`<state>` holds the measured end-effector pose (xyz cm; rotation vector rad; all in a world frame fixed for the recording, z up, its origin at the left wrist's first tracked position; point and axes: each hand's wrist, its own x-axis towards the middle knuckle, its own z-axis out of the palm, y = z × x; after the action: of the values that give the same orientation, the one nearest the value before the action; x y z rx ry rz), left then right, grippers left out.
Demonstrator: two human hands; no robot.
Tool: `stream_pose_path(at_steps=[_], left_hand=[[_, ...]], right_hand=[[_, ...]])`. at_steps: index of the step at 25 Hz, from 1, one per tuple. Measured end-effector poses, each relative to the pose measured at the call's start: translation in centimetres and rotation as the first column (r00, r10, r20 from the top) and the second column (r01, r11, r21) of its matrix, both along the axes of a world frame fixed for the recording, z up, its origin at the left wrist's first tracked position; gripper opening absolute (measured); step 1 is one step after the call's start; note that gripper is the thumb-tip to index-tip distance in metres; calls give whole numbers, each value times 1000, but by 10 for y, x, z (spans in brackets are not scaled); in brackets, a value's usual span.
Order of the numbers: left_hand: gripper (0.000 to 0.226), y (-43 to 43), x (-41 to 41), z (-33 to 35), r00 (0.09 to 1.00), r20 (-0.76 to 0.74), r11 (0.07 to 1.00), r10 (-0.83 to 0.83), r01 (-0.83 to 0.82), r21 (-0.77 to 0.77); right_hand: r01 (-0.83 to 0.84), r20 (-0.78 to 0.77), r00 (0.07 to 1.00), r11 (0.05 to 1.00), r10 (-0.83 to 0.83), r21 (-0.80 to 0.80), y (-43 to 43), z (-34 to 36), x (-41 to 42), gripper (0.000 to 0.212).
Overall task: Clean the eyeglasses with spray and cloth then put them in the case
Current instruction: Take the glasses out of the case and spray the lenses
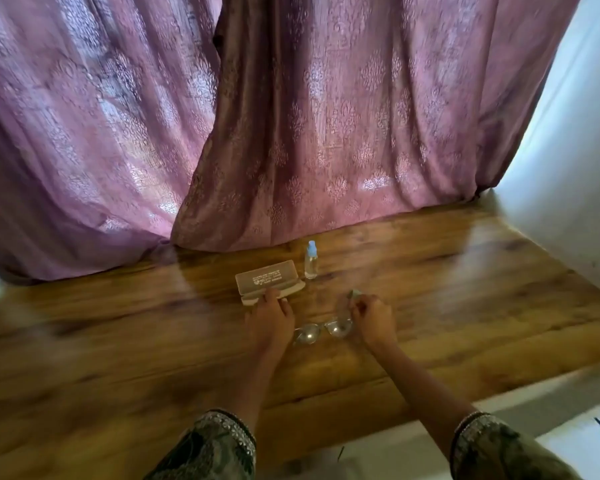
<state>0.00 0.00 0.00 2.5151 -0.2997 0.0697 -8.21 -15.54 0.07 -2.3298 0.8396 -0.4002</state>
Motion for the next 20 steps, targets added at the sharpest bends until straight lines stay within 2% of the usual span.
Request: stream_pose_path(at_steps=[2,4,6,9,12,15,20], left_hand=[[26,0,-1,-11,991,-133,997,25,-35,-74],[27,1,-4,-23,967,-251,997,41,-56,-53],[30,0,-6,-31,947,-317,999,44,-49,-8],[27,-3,-3,-34,927,-374,996,30,-61,-70],[25,-5,2,-40,904,-427,987,26,-91,-133],[26,-8,9,-47,838,-545,958,11,-165,-235],[20,-9,6,-36,779,-627,833,7,-351,-427]], right_hand=[[36,-59,998,999,-33,42,-1,-7,-6,21],[33,-109,994,997,-25,72,-2,-17,-10,25],[6,-169,986,996,9,87,-3,-21,-9,28],[-66,-200,976,991,89,117,-4,-22,-5,32],[-78,-185,977,985,106,153,-6,-20,-2,32],[-39,-154,985,975,75,219,-5,-18,-3,26],[54,-36,998,965,-46,256,-10,-15,-5,25]])
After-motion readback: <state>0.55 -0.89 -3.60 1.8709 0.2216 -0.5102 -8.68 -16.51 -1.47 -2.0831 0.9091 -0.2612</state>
